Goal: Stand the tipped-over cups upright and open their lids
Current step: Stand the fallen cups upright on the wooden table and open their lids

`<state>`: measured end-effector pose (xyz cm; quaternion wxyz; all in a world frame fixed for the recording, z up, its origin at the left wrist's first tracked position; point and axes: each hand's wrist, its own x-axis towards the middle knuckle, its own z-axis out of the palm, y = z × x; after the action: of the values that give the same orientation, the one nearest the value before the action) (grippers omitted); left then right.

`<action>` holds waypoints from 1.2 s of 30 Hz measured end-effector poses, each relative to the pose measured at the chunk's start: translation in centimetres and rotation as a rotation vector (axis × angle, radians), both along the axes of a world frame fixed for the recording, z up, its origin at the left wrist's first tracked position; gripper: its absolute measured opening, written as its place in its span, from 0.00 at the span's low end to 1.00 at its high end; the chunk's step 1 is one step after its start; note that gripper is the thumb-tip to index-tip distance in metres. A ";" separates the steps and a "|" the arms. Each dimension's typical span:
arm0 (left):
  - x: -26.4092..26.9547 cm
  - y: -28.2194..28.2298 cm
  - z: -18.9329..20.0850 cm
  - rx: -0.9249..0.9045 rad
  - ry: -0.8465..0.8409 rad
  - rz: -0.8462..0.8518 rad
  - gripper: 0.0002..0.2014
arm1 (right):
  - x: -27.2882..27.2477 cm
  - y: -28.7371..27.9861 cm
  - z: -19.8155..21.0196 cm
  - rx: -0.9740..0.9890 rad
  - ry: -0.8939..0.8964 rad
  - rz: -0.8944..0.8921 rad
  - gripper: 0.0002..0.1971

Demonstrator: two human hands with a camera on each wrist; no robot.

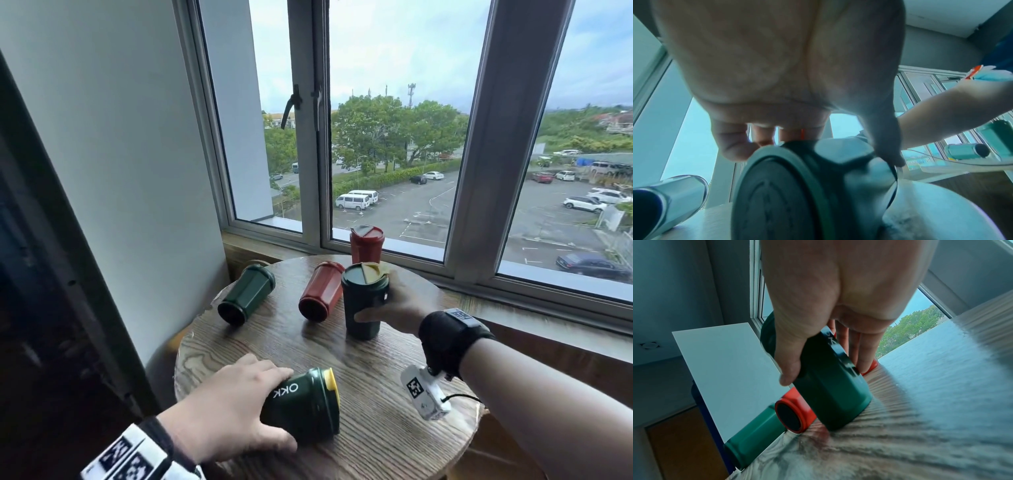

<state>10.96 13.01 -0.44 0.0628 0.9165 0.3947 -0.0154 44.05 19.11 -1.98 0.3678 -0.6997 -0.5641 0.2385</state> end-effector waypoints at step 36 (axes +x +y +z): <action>7.9 10.6 -0.9 -0.461 -0.819 0.359 0.39 | 0.4 0.5 -1.1 0.037 0.188 0.052 0.53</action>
<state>18.82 23.63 -1.37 0.4152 0.7272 0.4753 0.2699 44.47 19.63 -3.05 0.4256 -0.6525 -0.5494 0.3023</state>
